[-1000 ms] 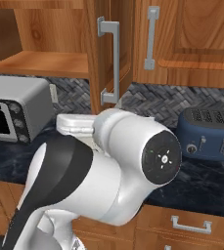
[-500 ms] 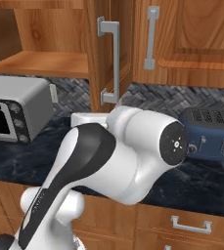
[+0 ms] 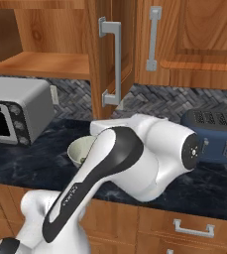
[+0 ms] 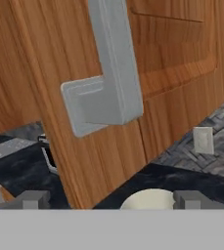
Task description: Open the cabinet. Pick the mango and kiwi from the cabinet and place them into the bowl. Then close the cabinet.
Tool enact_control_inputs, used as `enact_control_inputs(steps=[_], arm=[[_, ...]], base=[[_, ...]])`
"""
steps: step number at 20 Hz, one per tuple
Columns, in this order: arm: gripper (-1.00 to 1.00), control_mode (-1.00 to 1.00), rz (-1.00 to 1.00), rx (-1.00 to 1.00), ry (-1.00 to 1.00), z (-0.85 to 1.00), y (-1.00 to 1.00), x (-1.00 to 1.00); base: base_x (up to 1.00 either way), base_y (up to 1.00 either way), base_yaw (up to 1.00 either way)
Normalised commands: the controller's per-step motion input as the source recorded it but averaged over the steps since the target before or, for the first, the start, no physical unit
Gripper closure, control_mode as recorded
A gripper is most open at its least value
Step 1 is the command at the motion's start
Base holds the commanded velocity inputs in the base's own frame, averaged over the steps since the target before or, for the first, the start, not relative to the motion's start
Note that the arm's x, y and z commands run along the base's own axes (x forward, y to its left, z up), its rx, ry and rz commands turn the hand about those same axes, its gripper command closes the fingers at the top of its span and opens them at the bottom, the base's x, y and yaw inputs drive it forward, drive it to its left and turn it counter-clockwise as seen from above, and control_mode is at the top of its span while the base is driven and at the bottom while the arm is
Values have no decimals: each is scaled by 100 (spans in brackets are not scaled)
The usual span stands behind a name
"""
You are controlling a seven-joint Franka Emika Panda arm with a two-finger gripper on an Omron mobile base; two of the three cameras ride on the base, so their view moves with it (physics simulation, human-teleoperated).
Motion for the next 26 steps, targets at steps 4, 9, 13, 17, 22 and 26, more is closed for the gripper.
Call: enact_control_inputs(steps=[4, 9, 13, 17, 22, 26], arm=[[-100, -100, 5, 1, -1, 0, -39, 20], [-100, -100, -2, 0, -4, 0, 14, 50], [-100, -100, -5, 0, -3, 0, 47, 53], [-100, -100, -4, 2, -5, -3, 63, 61], [-100, -100, -9, 4, -9, -9, 79, 71], [-100, -100, -22, 0, -8, -18, 84, 95]], base=[[0, 0, 0], [0, 0, 0], [0, 0, 0], [0, 0, 0], [0, 0, 0], [0, 0, 0]])
